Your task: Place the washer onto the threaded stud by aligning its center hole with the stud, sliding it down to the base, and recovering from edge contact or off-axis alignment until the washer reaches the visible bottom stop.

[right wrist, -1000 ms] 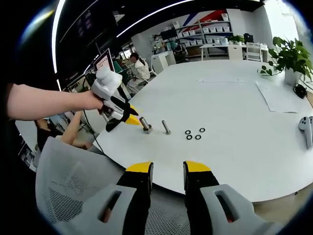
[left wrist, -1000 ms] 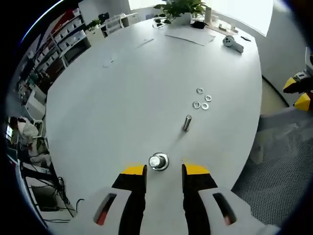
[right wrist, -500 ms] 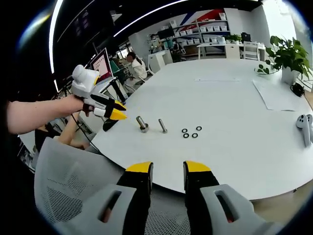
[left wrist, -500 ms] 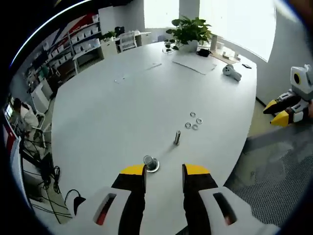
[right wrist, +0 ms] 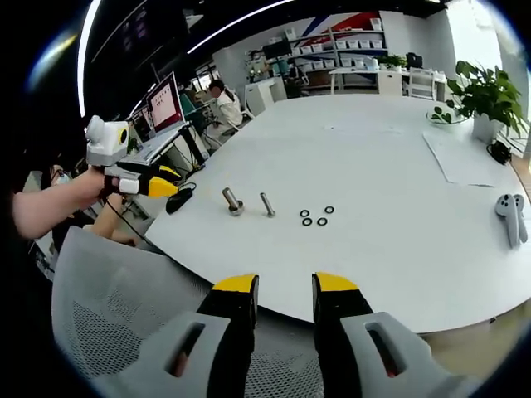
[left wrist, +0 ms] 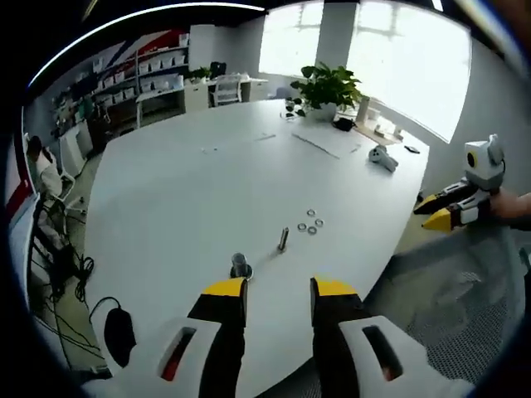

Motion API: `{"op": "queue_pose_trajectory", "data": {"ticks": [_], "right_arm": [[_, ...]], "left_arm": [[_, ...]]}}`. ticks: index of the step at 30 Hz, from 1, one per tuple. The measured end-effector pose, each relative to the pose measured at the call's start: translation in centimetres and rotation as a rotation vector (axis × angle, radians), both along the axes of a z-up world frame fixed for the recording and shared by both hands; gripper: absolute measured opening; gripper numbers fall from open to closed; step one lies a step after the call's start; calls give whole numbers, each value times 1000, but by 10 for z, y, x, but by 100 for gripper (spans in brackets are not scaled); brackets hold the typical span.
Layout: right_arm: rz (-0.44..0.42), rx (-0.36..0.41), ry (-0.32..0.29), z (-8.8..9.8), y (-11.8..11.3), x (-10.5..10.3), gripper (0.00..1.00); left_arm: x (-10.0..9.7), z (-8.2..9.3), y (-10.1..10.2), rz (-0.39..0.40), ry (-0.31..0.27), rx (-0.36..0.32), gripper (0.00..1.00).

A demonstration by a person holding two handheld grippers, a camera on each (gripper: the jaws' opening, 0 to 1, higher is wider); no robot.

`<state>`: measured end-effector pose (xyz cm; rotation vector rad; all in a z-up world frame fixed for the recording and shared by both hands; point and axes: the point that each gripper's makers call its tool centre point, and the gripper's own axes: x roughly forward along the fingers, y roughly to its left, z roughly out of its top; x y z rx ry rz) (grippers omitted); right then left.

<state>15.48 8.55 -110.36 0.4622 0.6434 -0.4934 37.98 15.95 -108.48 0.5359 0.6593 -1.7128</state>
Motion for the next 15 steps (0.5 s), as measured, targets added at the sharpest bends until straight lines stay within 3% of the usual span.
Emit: {"op": "queue_pose_trajectory", "data": {"ticks": [6,13,15], "right_arm": [[-16,-6,15,2,-2,-4,29],[-31,-16,50,-2,-3,-8,29],[-34,-16,56,-5,-8,-12,29]], "left_arm": [[-10,14,12,21,42,-40,31],[-17,31,27,-23,10,-78,32],[-16,38,29,-15,27,-103,32]]}}
